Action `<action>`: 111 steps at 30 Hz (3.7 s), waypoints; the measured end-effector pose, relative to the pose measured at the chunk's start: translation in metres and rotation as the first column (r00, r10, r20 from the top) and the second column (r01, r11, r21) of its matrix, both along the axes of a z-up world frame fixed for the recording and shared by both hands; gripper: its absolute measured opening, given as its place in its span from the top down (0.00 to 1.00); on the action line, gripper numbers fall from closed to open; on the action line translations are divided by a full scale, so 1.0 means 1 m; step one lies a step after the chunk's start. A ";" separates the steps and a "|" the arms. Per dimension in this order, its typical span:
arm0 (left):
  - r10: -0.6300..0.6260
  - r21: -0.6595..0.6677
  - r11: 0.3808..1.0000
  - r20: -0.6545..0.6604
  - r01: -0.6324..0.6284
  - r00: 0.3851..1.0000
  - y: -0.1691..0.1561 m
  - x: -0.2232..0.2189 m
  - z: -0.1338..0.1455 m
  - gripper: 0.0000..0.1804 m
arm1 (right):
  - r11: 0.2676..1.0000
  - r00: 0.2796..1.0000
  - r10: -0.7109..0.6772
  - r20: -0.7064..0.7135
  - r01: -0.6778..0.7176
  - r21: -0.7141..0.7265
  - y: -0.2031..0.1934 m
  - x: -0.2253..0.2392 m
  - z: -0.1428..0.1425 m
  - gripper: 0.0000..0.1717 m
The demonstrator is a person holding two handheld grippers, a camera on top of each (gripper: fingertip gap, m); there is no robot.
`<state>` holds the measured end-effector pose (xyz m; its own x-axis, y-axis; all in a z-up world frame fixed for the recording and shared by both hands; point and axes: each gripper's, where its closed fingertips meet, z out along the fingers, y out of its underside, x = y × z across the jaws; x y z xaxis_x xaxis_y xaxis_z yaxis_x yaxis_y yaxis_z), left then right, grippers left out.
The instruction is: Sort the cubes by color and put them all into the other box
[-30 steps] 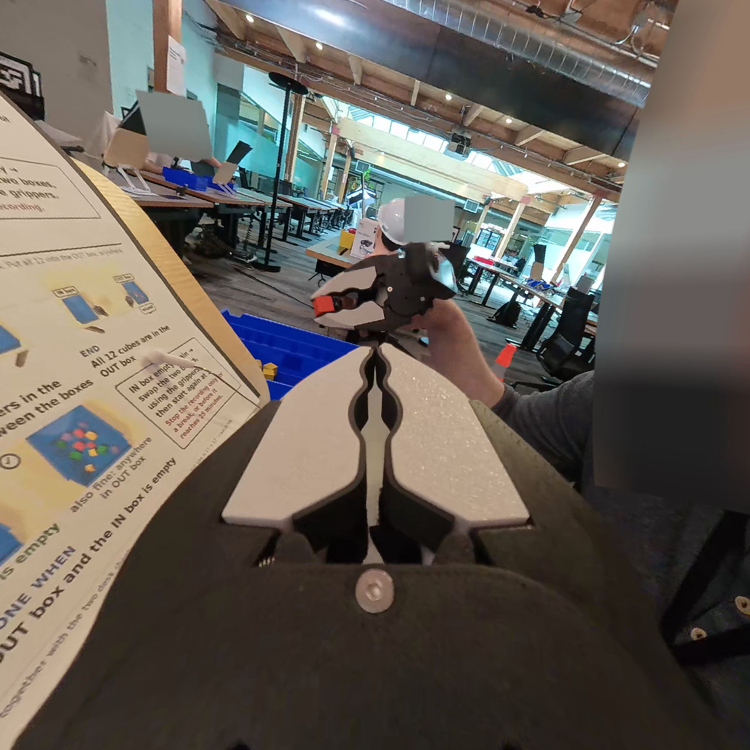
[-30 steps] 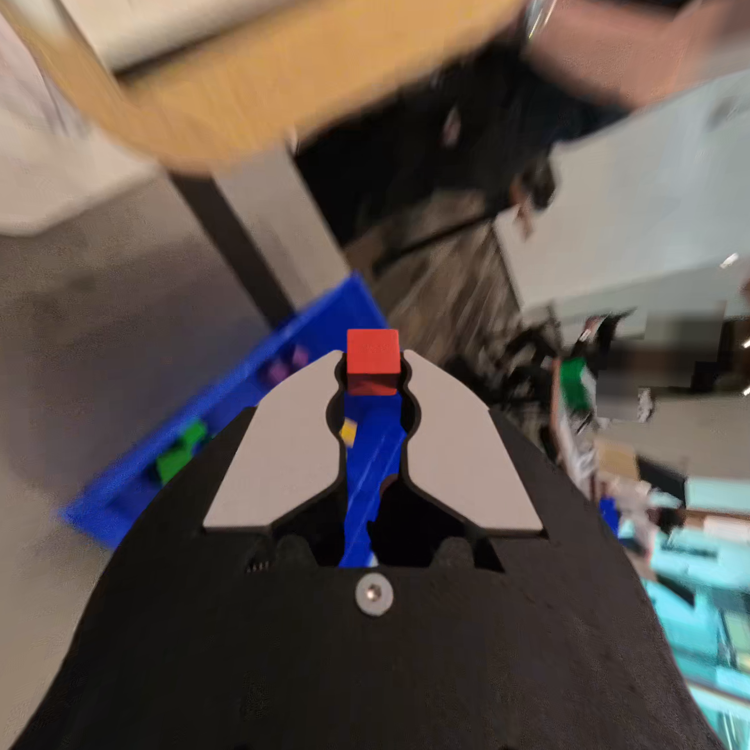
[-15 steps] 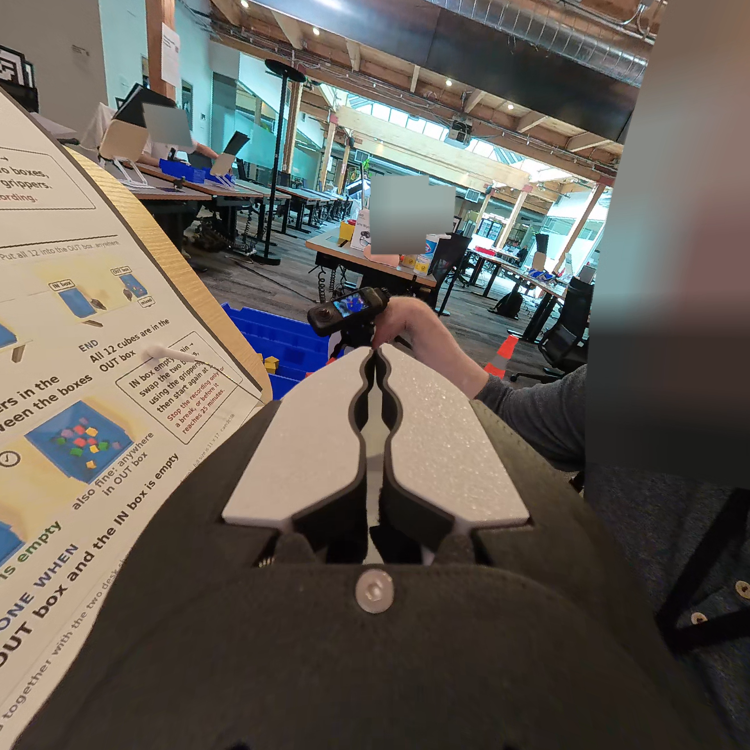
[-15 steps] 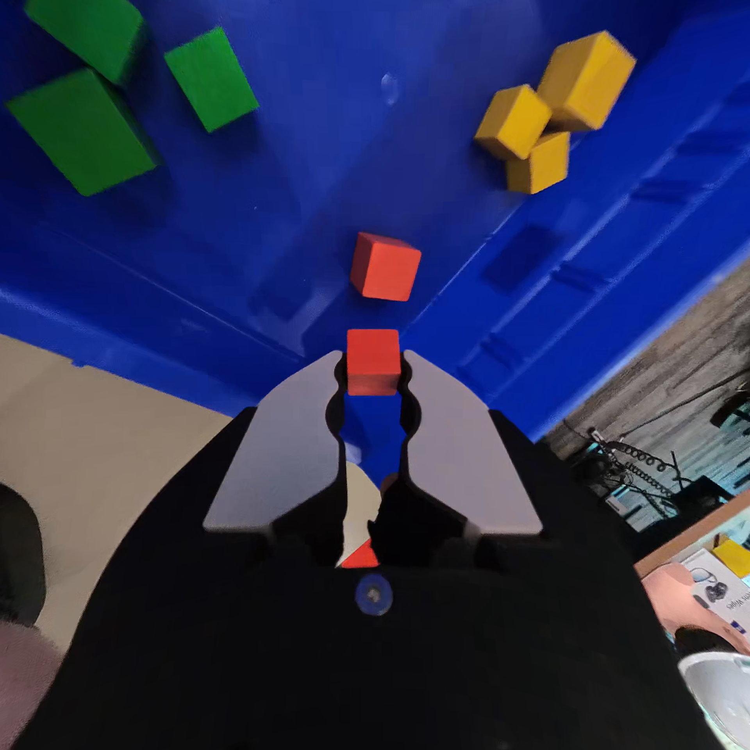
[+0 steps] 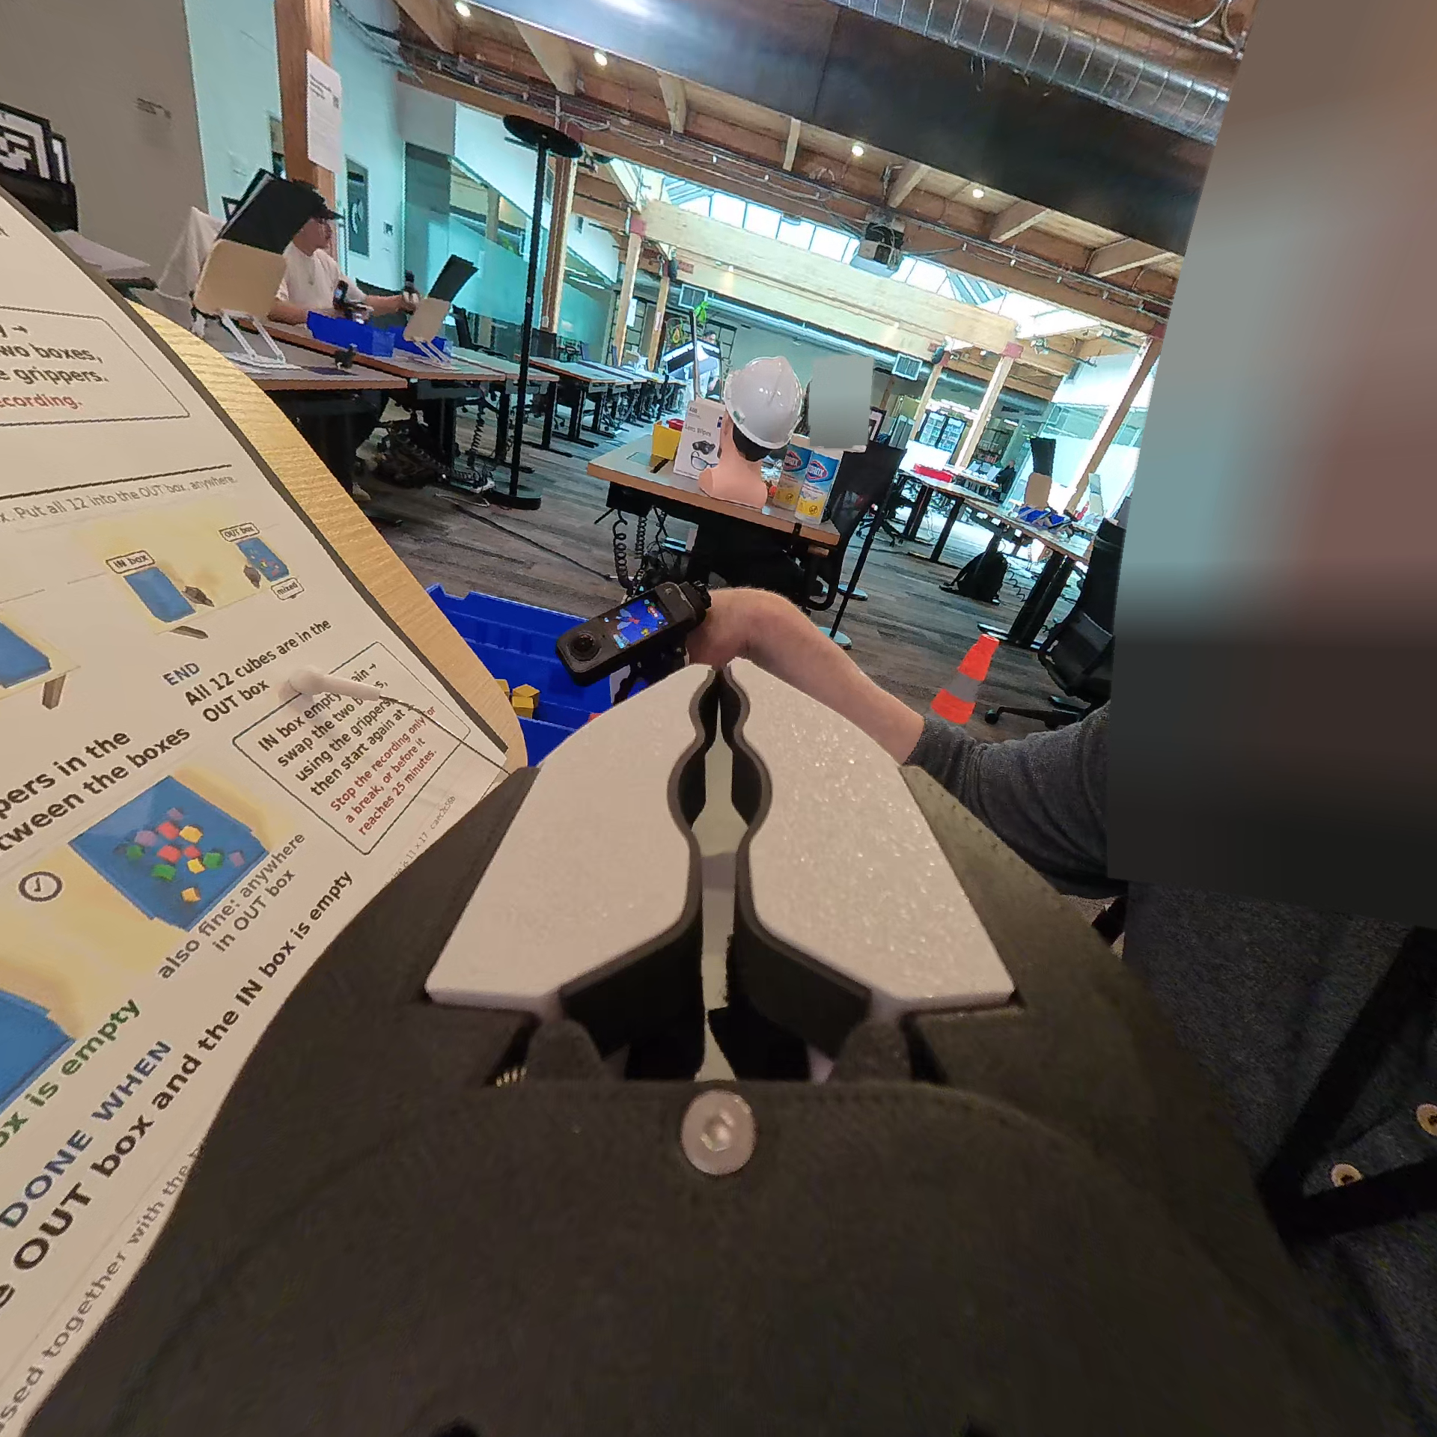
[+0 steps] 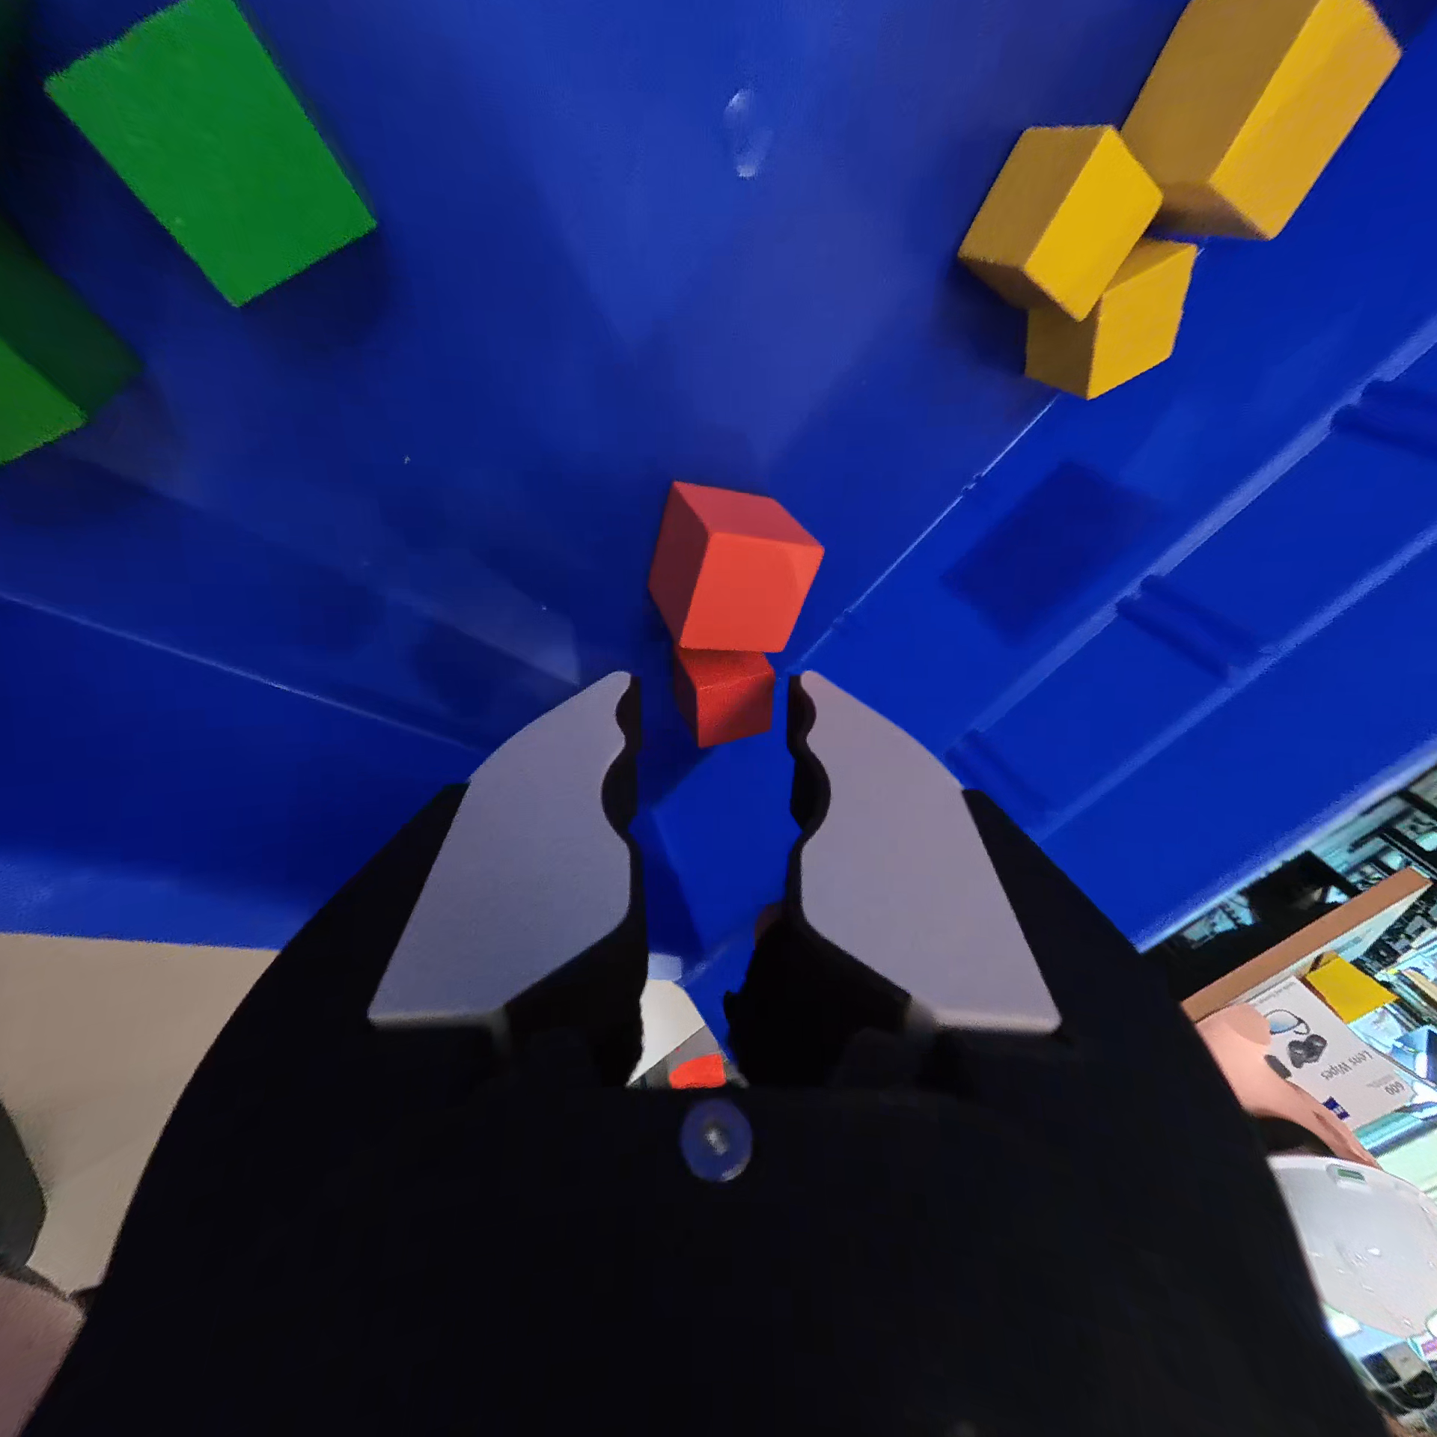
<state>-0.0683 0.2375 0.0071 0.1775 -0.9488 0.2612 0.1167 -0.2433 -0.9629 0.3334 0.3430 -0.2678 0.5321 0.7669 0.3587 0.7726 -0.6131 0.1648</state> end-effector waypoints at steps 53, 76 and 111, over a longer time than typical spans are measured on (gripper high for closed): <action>0.491 0.025 0.358 -0.855 -0.933 0.165 0.166 -0.372 -0.253 0.81 | 0.908 0.923 0.378 -0.073 -0.353 0.227 0.009 -0.118 0.045 0.83; 0.486 0.144 0.262 -0.874 -0.954 0.002 0.173 -0.398 -0.273 0.88 | 0.890 0.907 0.417 -0.048 -0.398 0.223 0.009 -0.124 0.042 0.83; 0.752 0.081 0.476 -0.553 -0.876 0.358 0.153 -0.316 -0.103 0.88 | 0.787 0.859 0.510 -0.048 -0.443 0.429 0.006 -0.149 0.097 0.83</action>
